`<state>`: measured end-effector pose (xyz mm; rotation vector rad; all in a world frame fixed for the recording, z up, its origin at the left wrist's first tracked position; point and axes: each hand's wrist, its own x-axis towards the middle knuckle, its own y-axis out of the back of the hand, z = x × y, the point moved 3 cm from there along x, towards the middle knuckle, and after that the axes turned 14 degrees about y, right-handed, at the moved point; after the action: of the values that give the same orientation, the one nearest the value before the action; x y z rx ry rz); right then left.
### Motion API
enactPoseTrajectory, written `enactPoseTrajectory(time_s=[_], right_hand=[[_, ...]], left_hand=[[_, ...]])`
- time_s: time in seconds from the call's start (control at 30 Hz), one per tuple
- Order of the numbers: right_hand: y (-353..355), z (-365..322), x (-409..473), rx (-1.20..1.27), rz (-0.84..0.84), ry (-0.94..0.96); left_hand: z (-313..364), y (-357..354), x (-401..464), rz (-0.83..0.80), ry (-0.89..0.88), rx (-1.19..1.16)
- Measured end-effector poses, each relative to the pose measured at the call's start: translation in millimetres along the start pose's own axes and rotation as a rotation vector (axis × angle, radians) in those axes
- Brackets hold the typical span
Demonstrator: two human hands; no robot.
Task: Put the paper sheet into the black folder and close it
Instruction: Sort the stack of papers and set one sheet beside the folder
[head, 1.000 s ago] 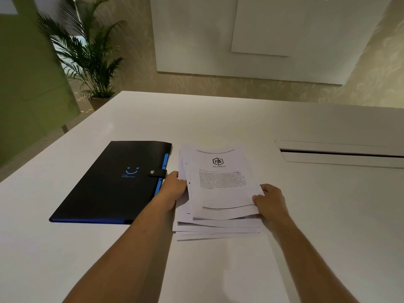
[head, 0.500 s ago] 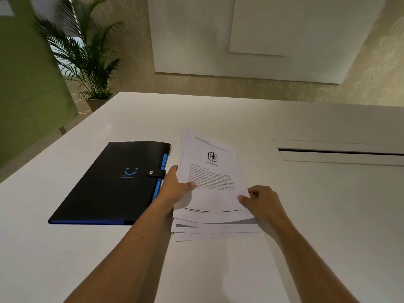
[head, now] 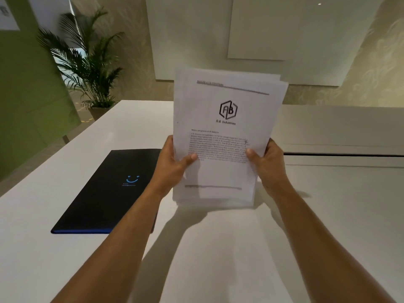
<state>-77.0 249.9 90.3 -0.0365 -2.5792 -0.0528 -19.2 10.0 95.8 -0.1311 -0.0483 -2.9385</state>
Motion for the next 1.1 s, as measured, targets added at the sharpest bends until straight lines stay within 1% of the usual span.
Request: enactPoseTrajectory(time_s=[0.1, 0.17, 0.3, 0.47, 0.63, 0.73, 0.87, 1.0, 1.1], right_hand=[[0.1, -28.4, 8.5, -0.033, 0.028, 0.126], [0.2, -38.5, 9.0, -0.085, 0.008, 0.151], [-4.5, -31.8, 0.0, -0.141, -0.068, 0.055], [-11.1, -21.9, -8.0, -0.127, 0.006, 0.033], [-12.7, -14.0, -11.4, -0.125, 0.034, 0.008], [-19.7, -11.8, -14.9, -0.144, 0.037, 0.004], [-19.9, -18.5, -12.1, -0.163, 0.045, 0.074], [-12.6, -23.1, -12.1, -0.172, 0.042, 0.12], [-12.5, -25.9, -16.6, -0.14, 0.04, 0.144]], left_hand=[[24.8, -1.0, 3.6, 0.05, -0.12, 0.042], [31.6, -1.2, 5.7, 0.09, -0.164, 0.048], [22.0, -3.7, 6.2, 0.145, -0.124, -0.028], [12.2, -16.3, 5.5, 0.222, -0.079, -0.032], [3.9, -18.8, 11.3, 0.189, 0.014, -0.061], [0.7, -24.0, 9.5, 0.2, 0.033, -0.08], [7.9, -22.3, 8.6, 0.25, 0.007, -0.084], [14.6, -15.1, 6.2, 0.267, -0.071, -0.019], [19.6, -12.8, 2.2, 0.289, -0.122, -0.023]])
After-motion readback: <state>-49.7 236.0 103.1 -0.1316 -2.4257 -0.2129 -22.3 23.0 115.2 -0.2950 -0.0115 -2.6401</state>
